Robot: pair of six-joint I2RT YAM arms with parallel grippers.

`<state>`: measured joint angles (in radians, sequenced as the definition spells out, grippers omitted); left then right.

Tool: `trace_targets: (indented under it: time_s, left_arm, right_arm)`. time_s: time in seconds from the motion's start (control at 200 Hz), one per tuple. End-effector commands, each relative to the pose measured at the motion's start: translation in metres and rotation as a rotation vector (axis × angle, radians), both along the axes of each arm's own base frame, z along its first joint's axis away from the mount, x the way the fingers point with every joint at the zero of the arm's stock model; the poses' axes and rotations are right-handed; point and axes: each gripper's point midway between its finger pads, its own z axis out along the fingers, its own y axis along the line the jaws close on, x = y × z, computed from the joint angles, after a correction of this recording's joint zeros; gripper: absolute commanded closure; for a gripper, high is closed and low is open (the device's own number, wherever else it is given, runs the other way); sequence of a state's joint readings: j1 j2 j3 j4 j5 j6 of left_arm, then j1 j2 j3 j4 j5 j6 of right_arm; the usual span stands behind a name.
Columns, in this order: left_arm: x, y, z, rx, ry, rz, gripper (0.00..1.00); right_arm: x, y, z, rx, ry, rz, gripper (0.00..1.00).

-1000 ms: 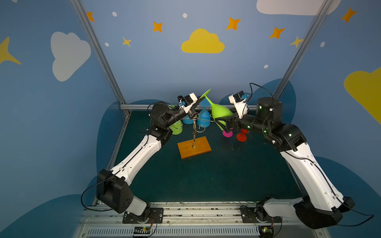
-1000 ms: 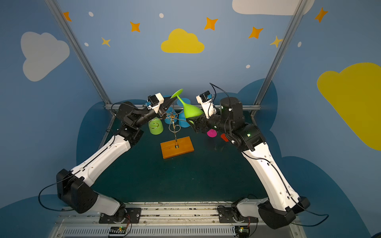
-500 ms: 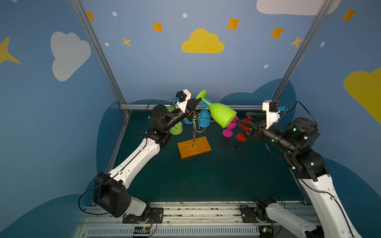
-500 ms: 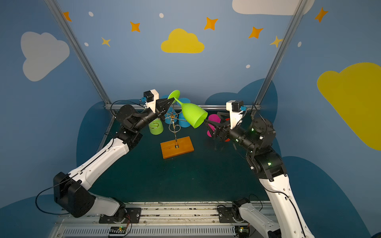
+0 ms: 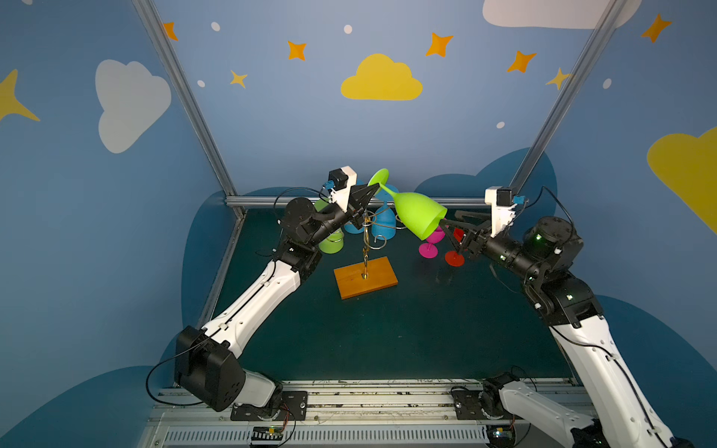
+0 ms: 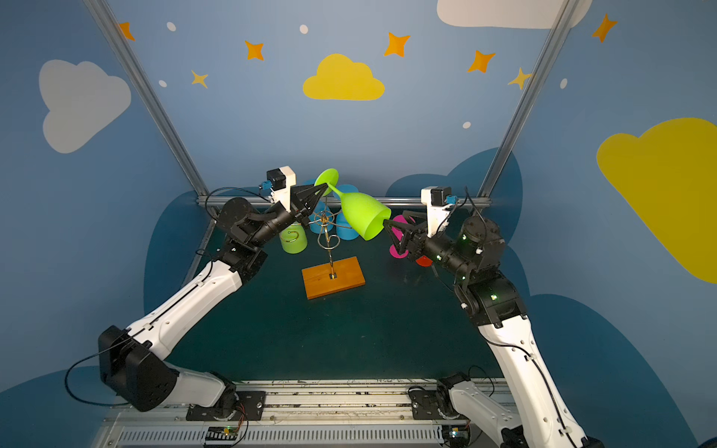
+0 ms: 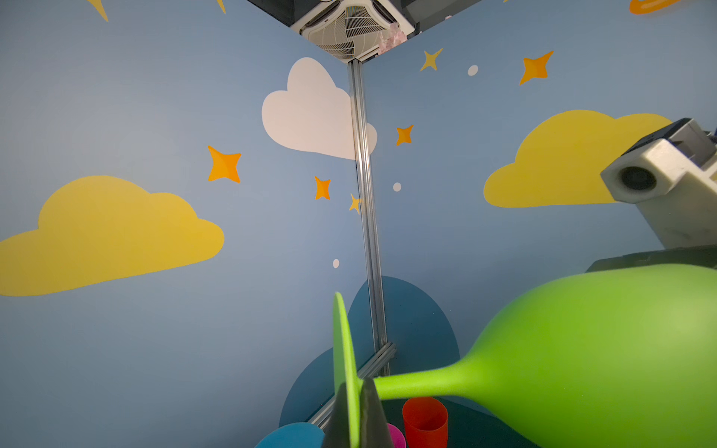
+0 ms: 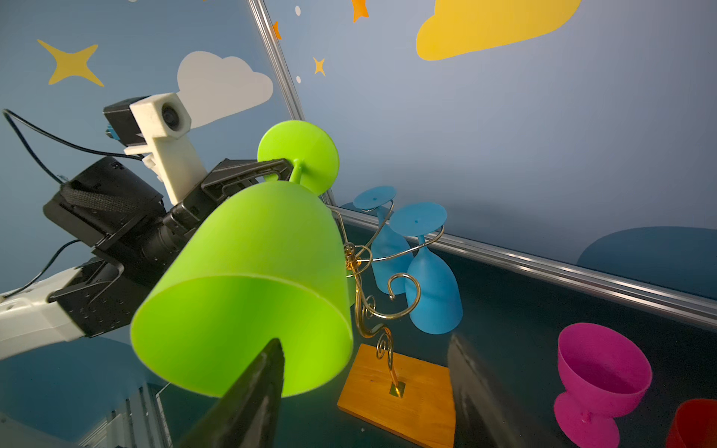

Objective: Take the wine glass off the wine glass rack
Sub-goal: 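Open the left gripper off the stem while the right gripper pulls the glass away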

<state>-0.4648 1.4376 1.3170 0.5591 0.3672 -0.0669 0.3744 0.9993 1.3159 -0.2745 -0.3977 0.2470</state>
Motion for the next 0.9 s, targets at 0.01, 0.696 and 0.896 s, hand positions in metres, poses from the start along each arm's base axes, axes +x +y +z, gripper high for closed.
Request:
trace_targets:
  time_s: [0.01, 0.696, 0.896]
  left_arm:
    - [-0.010, 0.006, 0.015, -0.035, -0.029, -0.010, 0.97]
    - [-0.002, 0.006, 0.010, -0.040, -0.010, -0.002, 0.91]
    - [0.000, 0.011, 0.011, -0.047, -0.009, 0.027, 0.49]
  right_arm:
    - [0.006, 0.004, 0.012, 0.035, -0.035, 0.011, 0.40]
    - [0.013, 0.020, 0.020, 0.084, -0.008, 0.092, 1.00]
    - [0.010, 0.004, 0.031, 0.104, -0.037, 0.007, 1.00]
